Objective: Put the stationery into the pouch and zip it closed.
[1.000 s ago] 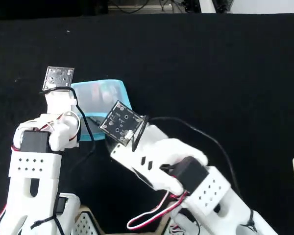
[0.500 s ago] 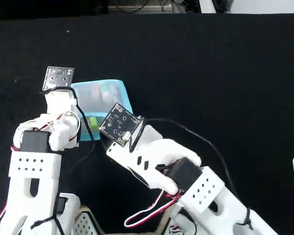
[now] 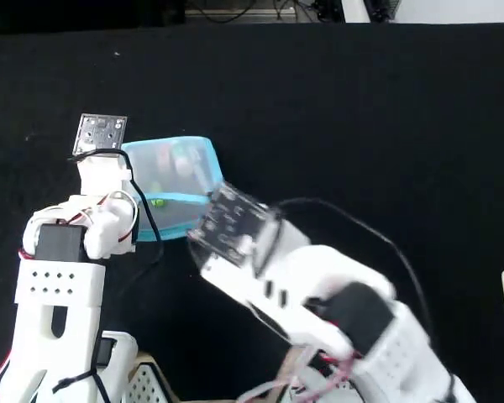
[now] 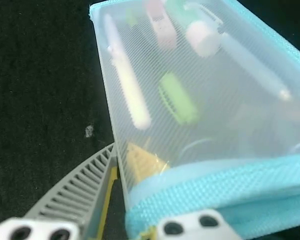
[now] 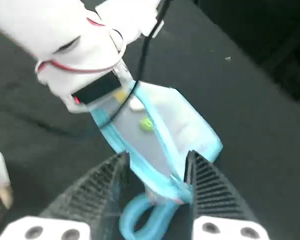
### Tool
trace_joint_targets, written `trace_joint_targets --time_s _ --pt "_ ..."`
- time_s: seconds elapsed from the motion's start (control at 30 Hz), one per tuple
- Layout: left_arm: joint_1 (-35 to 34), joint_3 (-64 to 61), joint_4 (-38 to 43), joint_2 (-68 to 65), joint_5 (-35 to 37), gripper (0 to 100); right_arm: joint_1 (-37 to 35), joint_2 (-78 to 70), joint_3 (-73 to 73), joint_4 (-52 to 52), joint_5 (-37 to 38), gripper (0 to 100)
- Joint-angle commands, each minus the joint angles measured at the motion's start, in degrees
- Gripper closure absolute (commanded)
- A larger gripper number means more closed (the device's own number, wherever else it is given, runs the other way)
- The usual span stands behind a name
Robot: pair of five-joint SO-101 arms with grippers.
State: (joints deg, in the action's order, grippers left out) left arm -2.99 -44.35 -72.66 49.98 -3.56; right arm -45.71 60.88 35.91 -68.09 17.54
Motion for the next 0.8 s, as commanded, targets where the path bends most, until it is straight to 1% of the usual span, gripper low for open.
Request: trace_joint_targets --time_s 0.0,0.07,0.3,0.53,0.67,0.77 --pt "0.22 -0.84 -0.35 -0.35 -0.09 97 6.95 2.77 -4.35 -6.68 7.65 82.2" --pt "0.22 -0.84 -0.35 -0.35 -0.09 97 9.85 2.86 0.84 -4.92 8.62 82.2" --pt "0.22 -0.84 -0.35 -0.35 -0.09 97 15.91 5.49 21.67 10.64 8.53 81.9" --pt "0.22 -0.84 -0.35 -0.53 -0.09 97 16.35 11.12 34.51 19.43 8.53 81.9" --pt "0.22 -0.84 -0.35 -0.44 -0.09 97 16.35 13.49 43.03 29.45 8.18 81.9" --pt "0.31 -0.84 -0.35 -0.44 -0.09 97 16.44 13.76 48.22 36.92 5.01 81.9"
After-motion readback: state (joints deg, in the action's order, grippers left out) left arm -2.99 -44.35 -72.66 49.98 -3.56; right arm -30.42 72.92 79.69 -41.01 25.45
